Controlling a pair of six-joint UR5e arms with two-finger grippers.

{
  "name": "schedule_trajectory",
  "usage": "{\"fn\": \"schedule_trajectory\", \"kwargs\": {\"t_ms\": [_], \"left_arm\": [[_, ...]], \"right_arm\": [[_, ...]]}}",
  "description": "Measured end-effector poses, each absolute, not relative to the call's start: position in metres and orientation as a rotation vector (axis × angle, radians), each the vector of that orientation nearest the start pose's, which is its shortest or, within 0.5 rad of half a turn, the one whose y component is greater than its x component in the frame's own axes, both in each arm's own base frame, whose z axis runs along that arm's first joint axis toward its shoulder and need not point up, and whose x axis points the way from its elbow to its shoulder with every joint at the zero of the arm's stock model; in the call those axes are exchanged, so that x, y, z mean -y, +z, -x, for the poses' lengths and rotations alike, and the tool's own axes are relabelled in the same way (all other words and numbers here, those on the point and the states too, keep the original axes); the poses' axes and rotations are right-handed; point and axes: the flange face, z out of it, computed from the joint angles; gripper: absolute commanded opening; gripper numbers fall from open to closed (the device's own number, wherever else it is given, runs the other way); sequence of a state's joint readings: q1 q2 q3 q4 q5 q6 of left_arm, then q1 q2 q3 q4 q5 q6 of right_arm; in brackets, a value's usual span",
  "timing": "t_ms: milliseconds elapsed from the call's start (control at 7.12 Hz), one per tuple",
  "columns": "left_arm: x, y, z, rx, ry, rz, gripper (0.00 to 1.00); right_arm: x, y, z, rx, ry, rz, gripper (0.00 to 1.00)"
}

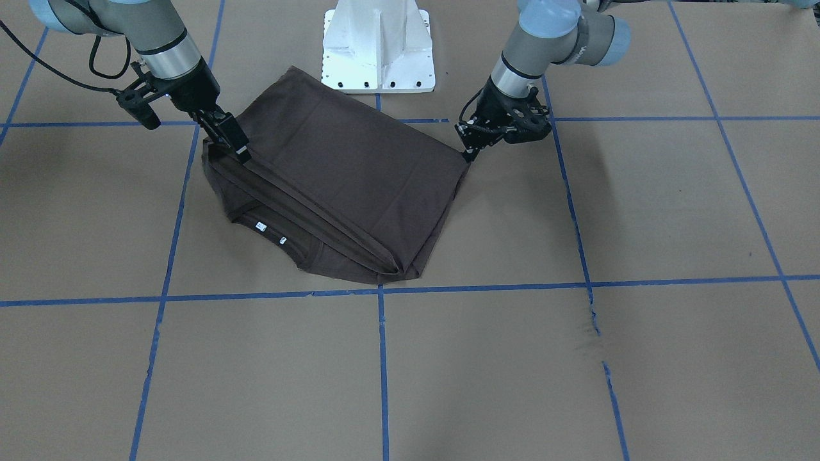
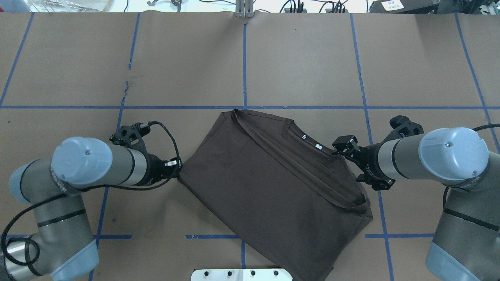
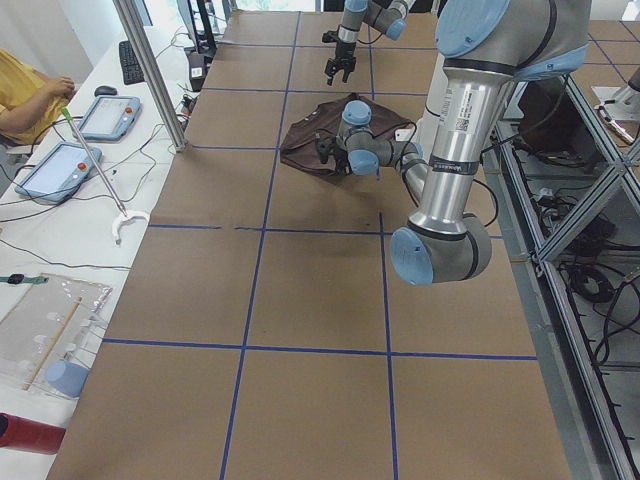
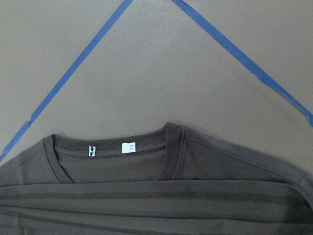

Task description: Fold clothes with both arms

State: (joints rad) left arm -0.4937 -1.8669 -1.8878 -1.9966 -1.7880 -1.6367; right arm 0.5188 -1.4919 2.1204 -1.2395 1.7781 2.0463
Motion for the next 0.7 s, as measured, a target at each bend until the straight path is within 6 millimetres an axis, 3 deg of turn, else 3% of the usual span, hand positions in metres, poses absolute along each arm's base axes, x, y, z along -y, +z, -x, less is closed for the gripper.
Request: {"fn": "schedule_trajectory", "kwargs": {"t_ms": [421,702], "left_arm": [[0.529,0.305,-0.448,-1.019,-0.465,-0.203,0.00],[0.625,0.310,-0.466,-1.046,-0.492,-0.288,0.00]], "right_arm": [[0.343,0.324,0.367,1.004,0.815,0.171,1.00],[0.345,0.317,0.370,1.016,0.812,0.170,1.00]]}}
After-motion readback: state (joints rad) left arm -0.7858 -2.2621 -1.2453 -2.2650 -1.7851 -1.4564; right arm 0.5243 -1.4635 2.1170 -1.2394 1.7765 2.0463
